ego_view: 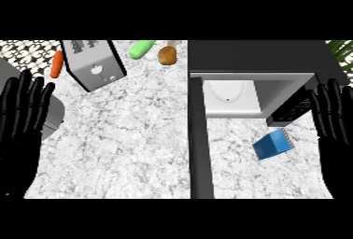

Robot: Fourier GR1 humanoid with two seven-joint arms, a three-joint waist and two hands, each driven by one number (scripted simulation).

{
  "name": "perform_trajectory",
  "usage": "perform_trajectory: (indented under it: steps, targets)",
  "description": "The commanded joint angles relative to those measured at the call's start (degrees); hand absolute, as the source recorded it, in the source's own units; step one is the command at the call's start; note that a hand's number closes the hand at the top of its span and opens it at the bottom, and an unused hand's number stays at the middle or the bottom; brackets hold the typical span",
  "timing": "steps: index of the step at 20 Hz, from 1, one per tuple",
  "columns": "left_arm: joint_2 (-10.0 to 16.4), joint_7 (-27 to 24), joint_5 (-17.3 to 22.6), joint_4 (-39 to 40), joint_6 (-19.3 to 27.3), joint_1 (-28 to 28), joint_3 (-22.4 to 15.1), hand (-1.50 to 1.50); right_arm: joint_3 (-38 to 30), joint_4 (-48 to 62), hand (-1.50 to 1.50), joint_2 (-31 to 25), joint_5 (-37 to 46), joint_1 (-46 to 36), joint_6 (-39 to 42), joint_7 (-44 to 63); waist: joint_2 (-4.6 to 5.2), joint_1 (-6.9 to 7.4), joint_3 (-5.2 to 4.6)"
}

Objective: Pick up the milk, place it into the microwave and close the microwave

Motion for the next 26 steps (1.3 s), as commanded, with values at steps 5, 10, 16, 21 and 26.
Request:
perform_trajectory:
  steps: [5,10,16,21,26]
  targets:
    - [0.7,0.6,2.44,-1.23,-1.2,1.5,2.81,-1.5,4.71,1.14,-1.5,3.62,13.31,-1.52,-9.33,1.5,1.14,-0.43,-0.75]
    - [-3.65,3.45,4.44,-1.16,-0.25,8.29,-0.62,-1.5,12.58,1.47,-1.5,3.7,1.01,2.03,-10.43,2.9,1.08,-0.19,-0.72]
    - [-4.87,-5.87,5.19,-1.64,-4.15,19.45,-1.32,-1.5,18.62,-7.1,-1.5,3.72,3.93,8.64,-13.7,4.26,1.0,-0.43,-0.76]
    - [-5.78,-2.93,1.43,-6.85,-1.72,21.91,-6.4,-1.5,22.93,0.65,-1.5,3.73,11.51,-0.34,-24.96,5.76,1.09,-0.1,-0.75]
    - [-5.45,-8.3,2.59,-7.28,-4.2,28.6,-6.59,-1.5,18.85,-0.19,-1.5,3.34,14.25,8.2,-22.92,1.41,1.06,-0.3,-0.74]
